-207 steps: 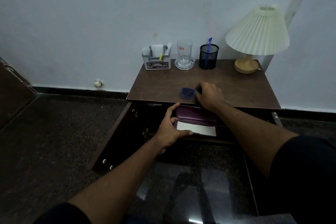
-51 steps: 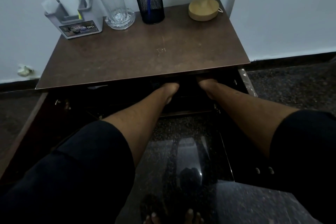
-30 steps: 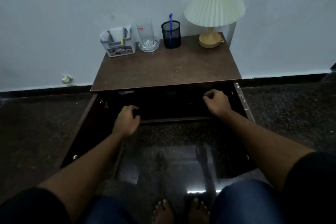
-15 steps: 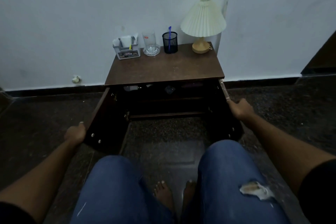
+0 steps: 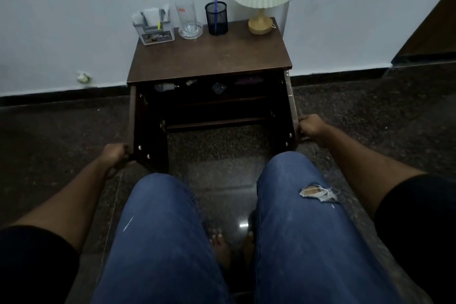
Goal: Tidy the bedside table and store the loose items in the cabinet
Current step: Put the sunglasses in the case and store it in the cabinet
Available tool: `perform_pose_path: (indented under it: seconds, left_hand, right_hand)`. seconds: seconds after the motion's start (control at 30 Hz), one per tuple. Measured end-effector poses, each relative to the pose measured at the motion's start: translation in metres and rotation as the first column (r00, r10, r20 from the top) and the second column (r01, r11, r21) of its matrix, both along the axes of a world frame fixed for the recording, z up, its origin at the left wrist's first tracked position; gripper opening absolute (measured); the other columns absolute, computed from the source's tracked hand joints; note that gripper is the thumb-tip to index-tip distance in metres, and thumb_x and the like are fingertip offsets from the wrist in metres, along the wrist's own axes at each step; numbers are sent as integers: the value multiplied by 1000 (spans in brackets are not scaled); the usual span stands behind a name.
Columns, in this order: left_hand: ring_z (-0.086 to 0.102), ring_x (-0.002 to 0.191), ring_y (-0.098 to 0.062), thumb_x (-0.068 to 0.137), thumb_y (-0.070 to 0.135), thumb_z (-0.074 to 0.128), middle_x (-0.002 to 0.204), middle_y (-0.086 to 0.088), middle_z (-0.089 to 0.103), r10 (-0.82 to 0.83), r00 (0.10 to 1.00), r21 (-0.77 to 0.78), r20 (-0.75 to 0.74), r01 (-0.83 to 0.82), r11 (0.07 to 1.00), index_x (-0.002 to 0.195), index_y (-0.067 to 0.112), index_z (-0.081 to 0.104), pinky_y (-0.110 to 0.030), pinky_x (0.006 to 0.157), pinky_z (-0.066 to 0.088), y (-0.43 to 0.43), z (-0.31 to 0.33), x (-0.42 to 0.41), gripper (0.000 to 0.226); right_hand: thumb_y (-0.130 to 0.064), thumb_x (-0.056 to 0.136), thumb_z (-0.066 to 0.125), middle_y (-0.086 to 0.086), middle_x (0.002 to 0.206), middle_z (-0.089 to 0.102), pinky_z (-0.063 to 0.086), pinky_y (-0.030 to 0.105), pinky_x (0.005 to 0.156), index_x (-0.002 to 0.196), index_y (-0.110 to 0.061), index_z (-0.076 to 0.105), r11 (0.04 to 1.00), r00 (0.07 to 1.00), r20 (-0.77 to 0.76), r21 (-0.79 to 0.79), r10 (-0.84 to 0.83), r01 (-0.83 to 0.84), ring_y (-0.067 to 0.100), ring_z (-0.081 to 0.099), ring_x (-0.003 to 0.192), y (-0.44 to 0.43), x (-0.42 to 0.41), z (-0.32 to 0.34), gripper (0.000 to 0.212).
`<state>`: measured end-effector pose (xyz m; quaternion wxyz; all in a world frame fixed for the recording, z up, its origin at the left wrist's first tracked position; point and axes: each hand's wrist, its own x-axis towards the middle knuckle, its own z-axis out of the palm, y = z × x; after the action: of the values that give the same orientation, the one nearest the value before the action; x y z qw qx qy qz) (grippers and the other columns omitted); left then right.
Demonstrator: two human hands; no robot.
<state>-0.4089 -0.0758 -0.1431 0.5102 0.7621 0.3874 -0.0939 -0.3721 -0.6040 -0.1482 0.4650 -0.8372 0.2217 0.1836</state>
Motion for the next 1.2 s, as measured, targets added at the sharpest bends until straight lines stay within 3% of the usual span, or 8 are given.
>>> perform_pose_path:
  seconds: [0.17, 0.37, 0.47, 0.6, 0.77, 0.87, 1.0, 1.2]
  left_hand:
    - [63, 70, -30, 99, 4, 39, 95, -23, 66, -182, 981, 72, -62, 187, 980, 90, 4, 64, -33, 56, 55, 2, -16, 11, 26]
    - [60, 80, -30, 101, 19, 48, 94, -21, 65, -445, 893, 204, -72, 450, 870, 105, 7, 64, -42, 70, 52, -31, -17, 17, 20]
    - [61, 70, -29, 101, 26, 50, 93, -25, 66, -456, 888, 205, -54, 457, 865, 99, 6, 61, -39, 58, 52, -47, -24, 29, 23]
    - [58, 57, -23, 105, 30, 45, 81, -9, 62, -428, 903, 115, -35, 429, 896, 104, 13, 49, -18, 35, 44, -70, -28, 40, 17]
    - [58, 54, -21, 103, 40, 46, 103, -18, 68, -436, 900, 42, 3, 435, 899, 101, 19, 47, -25, 52, 44, -85, -40, 63, 21]
    - [55, 55, -21, 101, 41, 50, 94, -15, 61, -414, 910, 43, 13, 413, 910, 94, 20, 46, -27, 52, 45, -96, -42, 77, 23]
    - [57, 65, -23, 97, 43, 57, 77, -6, 57, -369, 929, 93, 25, 365, 926, 82, 22, 48, -24, 47, 48, -110, -49, 95, 27]
    - [62, 71, -26, 94, 39, 61, 80, -9, 63, -269, 957, 40, 109, 267, 963, 74, 21, 52, -28, 53, 50, -125, -70, 127, 29]
  right_hand:
    - [-8, 97, 47, 19, 88, 65, 51, 28, 44, 89, 1, 67, 966, 966, -160, -130, 204, -226, 32, 63, 71, 16, -2, -10, 23]
    - [-32, 104, 48, 11, 120, 63, 59, 34, 65, 122, -7, 64, 902, 903, -216, -148, 371, -405, 33, 65, 100, 51, 7, -12, 35]
    - [-35, 105, 46, 13, 122, 62, 59, 44, 79, 123, -7, 65, 902, 894, -242, -126, 376, -414, 39, 67, 100, 66, 15, -14, 38]
    - [-36, 105, 45, 17, 120, 65, 55, 36, 69, 117, -8, 63, 911, 895, -245, -86, 372, -403, 34, 66, 89, 85, 27, -17, 36]
    - [-33, 106, 43, 10, 113, 63, 53, 34, 65, 126, -7, 60, 940, 926, -187, -32, 327, -338, 25, 61, 81, 111, 38, -20, 37]
    - [-38, 105, 44, 17, 121, 62, 52, 35, 63, 125, -4, 60, 956, 950, -112, -6, 292, -294, 32, 63, 85, 124, 47, -30, 42]
    - [-40, 105, 46, 20, 96, 60, 45, 31, 50, 111, 2, 64, 967, 967, -34, 34, 254, -253, 32, 59, 70, 137, 60, -43, 46]
    - [-44, 100, 56, 20, 93, 70, 55, 39, 60, 98, 1, 69, 981, 980, 72, 35, 186, -189, 40, 71, 82, 153, 89, -61, 47]
